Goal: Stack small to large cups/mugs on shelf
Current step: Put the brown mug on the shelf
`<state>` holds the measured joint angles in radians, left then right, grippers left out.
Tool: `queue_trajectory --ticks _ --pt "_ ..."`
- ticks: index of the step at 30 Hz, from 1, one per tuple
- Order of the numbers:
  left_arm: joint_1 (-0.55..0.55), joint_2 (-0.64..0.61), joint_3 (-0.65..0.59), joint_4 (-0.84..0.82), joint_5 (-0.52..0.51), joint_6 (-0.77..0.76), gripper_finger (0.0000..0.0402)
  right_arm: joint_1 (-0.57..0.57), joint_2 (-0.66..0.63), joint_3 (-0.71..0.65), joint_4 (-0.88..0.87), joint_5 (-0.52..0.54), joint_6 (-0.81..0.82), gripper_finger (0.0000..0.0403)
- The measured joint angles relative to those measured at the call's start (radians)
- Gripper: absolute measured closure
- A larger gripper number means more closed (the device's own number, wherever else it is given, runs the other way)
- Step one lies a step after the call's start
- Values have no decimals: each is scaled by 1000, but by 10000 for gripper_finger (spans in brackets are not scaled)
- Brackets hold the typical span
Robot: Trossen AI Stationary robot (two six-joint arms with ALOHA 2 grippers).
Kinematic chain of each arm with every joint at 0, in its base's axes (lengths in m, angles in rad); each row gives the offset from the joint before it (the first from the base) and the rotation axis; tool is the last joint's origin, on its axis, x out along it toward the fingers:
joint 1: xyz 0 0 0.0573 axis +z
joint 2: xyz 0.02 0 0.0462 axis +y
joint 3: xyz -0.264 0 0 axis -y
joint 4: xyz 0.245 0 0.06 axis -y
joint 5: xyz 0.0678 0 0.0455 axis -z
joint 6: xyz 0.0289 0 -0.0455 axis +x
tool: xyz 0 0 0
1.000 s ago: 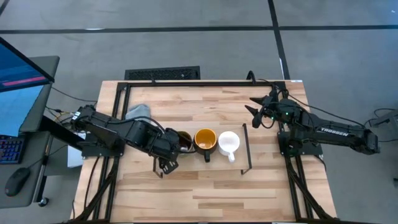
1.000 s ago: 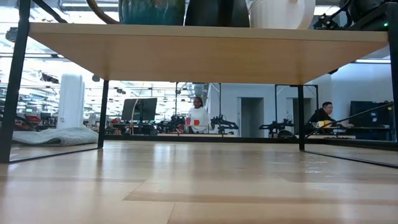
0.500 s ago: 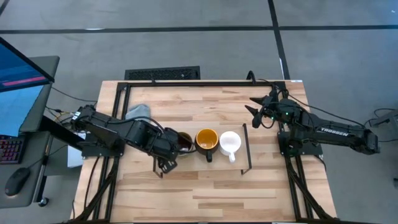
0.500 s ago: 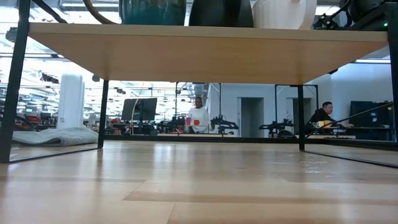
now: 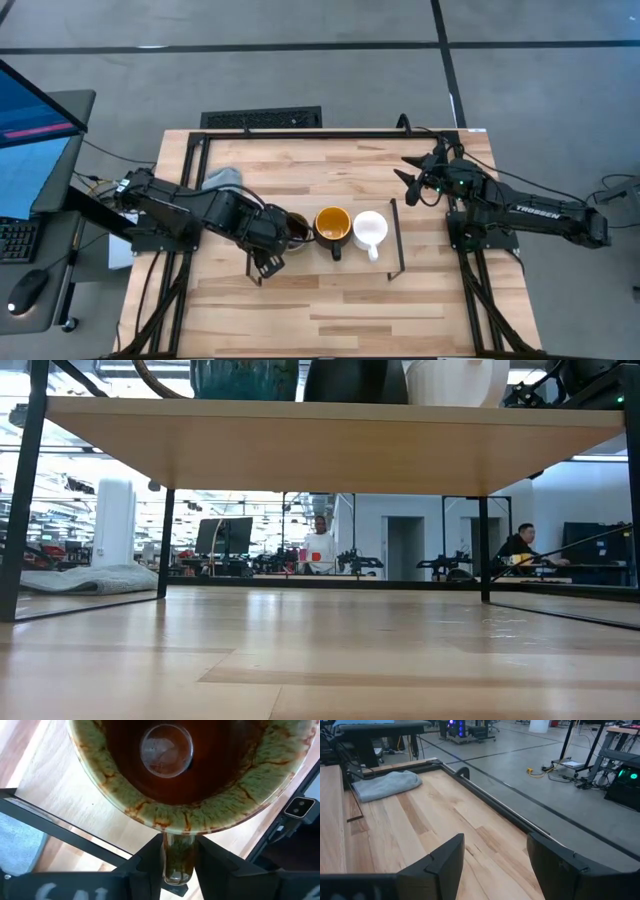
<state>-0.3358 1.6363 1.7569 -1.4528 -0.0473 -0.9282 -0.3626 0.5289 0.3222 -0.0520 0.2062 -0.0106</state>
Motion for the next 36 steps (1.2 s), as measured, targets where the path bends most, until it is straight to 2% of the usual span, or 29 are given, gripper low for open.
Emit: queue_trajectory --ticks 7,22,31,36 --pt "3 0 0 4 68 -8 265 0 0 0 0 0 0 163" --pt "4 0 0 2 43 -17 152 0 0 0 0 0 2 163" --pt "4 -58 1 -80 44 -83 143 0 0 0 0 0 2 163" --pt "6 -103 1 -53 29 -80 143 0 0 0 0 0 2 163"
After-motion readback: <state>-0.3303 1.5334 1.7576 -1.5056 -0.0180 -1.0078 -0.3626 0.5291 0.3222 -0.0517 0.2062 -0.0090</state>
